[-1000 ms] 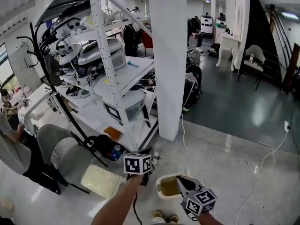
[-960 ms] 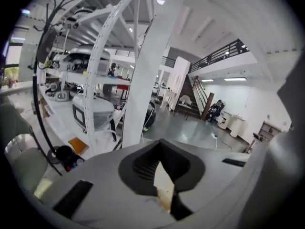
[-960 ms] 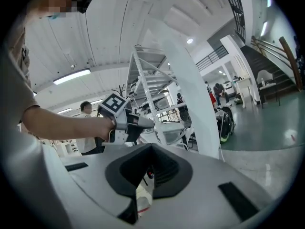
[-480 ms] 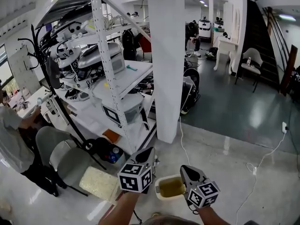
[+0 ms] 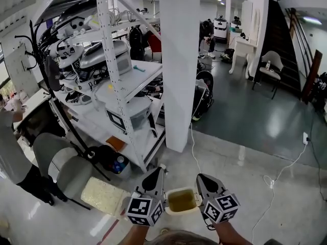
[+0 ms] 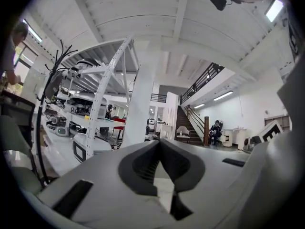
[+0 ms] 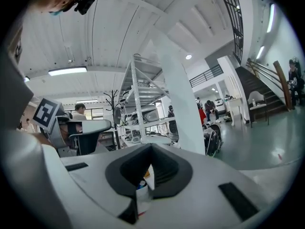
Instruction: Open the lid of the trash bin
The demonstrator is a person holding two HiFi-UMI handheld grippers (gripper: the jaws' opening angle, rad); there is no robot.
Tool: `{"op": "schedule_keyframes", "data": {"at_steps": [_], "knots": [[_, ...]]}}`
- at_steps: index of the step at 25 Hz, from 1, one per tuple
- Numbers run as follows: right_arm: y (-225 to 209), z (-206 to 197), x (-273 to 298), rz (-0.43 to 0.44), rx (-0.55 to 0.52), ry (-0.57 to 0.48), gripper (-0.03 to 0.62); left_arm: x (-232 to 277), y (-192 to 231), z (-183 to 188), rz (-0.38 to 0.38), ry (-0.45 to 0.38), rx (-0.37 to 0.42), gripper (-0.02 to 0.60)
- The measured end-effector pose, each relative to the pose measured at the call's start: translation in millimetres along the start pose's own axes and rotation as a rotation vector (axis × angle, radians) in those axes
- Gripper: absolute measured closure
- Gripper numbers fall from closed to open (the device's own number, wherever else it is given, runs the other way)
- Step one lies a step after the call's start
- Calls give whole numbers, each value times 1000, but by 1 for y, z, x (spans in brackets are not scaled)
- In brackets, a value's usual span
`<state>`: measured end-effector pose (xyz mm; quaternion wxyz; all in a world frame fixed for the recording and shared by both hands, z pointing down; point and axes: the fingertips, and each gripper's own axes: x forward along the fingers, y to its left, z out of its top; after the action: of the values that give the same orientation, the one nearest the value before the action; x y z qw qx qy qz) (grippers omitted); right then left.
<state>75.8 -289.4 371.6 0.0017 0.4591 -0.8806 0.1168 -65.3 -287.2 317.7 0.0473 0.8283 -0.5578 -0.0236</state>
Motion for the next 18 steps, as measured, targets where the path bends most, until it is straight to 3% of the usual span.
{"op": "schedule_keyframes", "data": {"at_steps": [4,11,18], "knots": [[4,-2,0,8,-9,3,574,-8,7,-17,29,-7,-39,575],[10,-12,0,27,-9,22,574,-20,11,-39,74,15,13,575],[14,-11,2,37,-6,22,574,-22,10,-39,72,19,11,575]]}}
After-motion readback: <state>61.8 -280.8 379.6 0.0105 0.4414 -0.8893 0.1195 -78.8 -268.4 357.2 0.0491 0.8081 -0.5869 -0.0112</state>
